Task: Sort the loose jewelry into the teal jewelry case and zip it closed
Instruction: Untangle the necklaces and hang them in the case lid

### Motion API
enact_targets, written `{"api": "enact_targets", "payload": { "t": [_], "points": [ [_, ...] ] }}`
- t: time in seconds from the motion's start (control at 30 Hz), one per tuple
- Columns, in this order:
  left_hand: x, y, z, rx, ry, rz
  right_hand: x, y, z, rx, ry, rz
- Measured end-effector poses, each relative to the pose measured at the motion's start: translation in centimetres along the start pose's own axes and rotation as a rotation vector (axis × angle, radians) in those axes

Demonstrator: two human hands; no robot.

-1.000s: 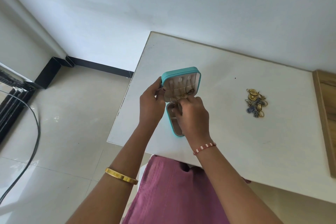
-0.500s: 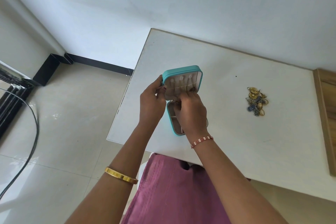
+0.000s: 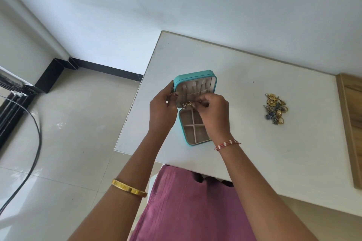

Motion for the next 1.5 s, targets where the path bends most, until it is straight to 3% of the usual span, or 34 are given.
{"api": "enact_targets", "payload": {
  "t": [0.5, 0.73, 1.03, 1.23, 1.5],
  "points": [
    [2.6, -0.5, 1.3, -0.05, 0.008, 0.056, 2.1, 3.2, -4.2, 0.004, 0.04, -0.202],
    [5.1, -1.2, 2.3, 0.018, 0.144, 0.072, 3.6, 3.0, -7.0, -0.011, -0.118, -0.081],
    [4.9, -2.1, 2.3, 0.082, 0.2, 0.09, 3.2, 3.4, -7.9, -0.106, -0.208, -0.082],
    [4.0, -4.4, 1.3, 0.096, 0.188, 0.122, 2.5, 4.6, -5.3, 0.111, 0.014, -0.289],
    [3.6, -5.1, 1.2, 0.043, 0.175, 0.102, -0.8, 2.4, -2.4, 0.455, 0.191, -0.265]
  ]
}}
Point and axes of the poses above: each hand's wrist, its own x-axis away from the middle knuckle, its own y-axis out of the back of the hand, z = x × y, the point moved 6 cm from there along -x, towards the middle knuckle, and after that the axes turned 9 degrees about -y, right-handed, at the moved point
